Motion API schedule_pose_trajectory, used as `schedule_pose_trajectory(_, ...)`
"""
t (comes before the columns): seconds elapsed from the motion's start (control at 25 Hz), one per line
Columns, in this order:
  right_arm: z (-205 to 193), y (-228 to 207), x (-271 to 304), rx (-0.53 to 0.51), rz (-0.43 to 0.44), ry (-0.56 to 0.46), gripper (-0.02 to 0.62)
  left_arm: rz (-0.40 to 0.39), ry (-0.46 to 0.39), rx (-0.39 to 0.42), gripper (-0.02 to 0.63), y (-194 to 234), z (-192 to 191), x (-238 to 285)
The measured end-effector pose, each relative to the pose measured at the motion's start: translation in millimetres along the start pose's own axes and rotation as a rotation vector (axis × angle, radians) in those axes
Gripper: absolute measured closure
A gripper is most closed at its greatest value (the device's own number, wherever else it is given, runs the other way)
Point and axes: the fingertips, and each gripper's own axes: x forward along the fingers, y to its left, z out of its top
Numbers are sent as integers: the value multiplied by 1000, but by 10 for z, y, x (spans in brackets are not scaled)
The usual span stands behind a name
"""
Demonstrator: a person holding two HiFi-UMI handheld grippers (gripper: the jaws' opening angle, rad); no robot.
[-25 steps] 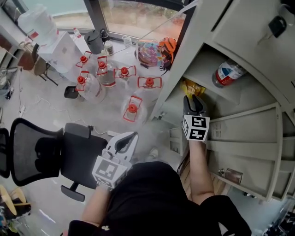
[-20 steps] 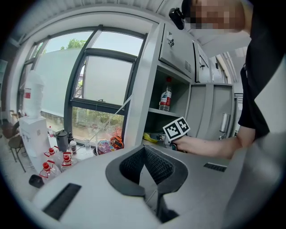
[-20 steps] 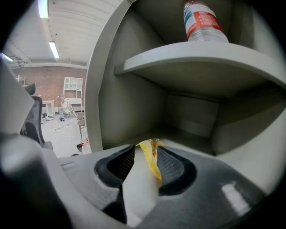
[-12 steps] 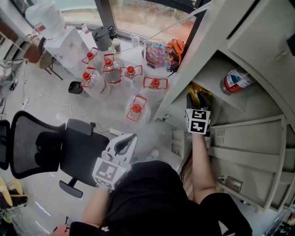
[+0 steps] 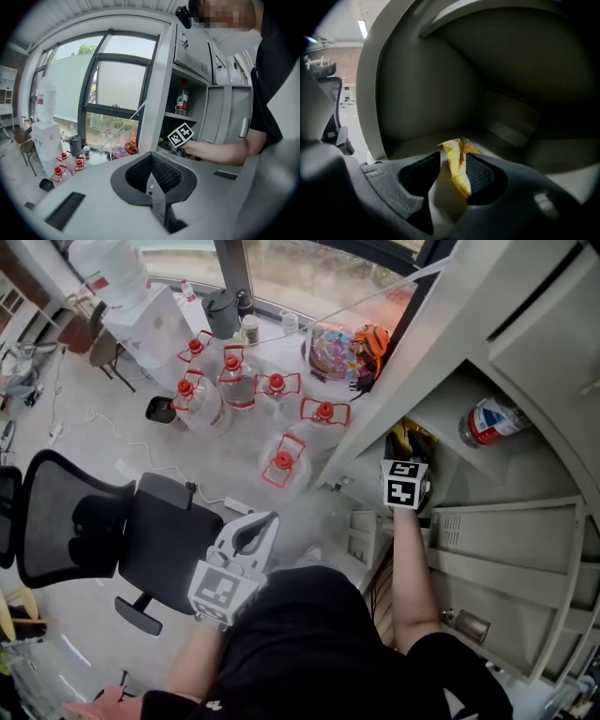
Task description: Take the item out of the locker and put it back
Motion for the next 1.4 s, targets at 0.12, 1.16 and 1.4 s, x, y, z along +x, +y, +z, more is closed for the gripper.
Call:
schedule_pose_trajectory(0.12, 8, -10, 19, -11, -20, 2, 437, 8, 1, 0, 595, 19, -10, -11)
schedule_pose_trajectory(1.16, 21, 12, -189, -45, -70, -4, 597, -5, -8, 1, 595, 62, -27, -123)
schedule_pose_trajectory(1.4, -27, 54, -330, -22, -55, -20, 597, -27, -12, 2, 595, 27, -21, -142)
